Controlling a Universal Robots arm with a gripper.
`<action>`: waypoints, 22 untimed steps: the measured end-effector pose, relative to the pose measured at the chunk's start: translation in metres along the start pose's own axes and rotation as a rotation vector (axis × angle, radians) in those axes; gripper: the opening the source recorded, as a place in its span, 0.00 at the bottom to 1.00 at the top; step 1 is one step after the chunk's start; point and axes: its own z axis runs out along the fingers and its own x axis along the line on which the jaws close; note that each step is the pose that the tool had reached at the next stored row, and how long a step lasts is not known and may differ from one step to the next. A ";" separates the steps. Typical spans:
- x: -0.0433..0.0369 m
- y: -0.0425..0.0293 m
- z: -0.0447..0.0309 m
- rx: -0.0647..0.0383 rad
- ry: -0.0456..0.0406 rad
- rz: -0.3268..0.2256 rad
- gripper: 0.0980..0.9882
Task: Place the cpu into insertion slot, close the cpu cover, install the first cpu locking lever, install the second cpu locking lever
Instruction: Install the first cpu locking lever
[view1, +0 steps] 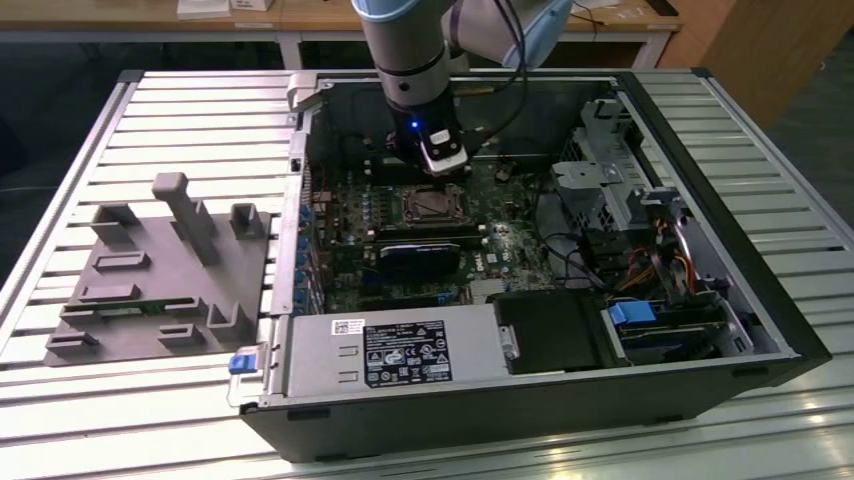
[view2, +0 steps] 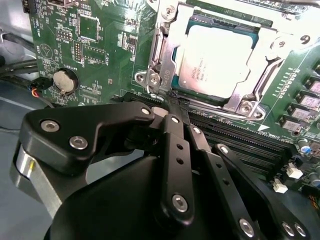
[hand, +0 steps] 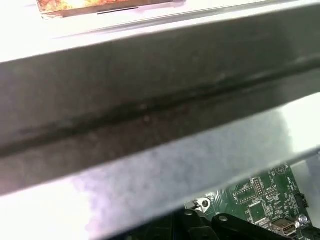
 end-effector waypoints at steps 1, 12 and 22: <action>-0.0002 0.0002 -0.0008 0.000 -0.0002 0.000 0.00; -0.0040 0.0040 -0.0203 0.000 0.0000 0.000 0.00; -0.0053 0.0052 -0.0269 0.001 0.0004 0.000 0.00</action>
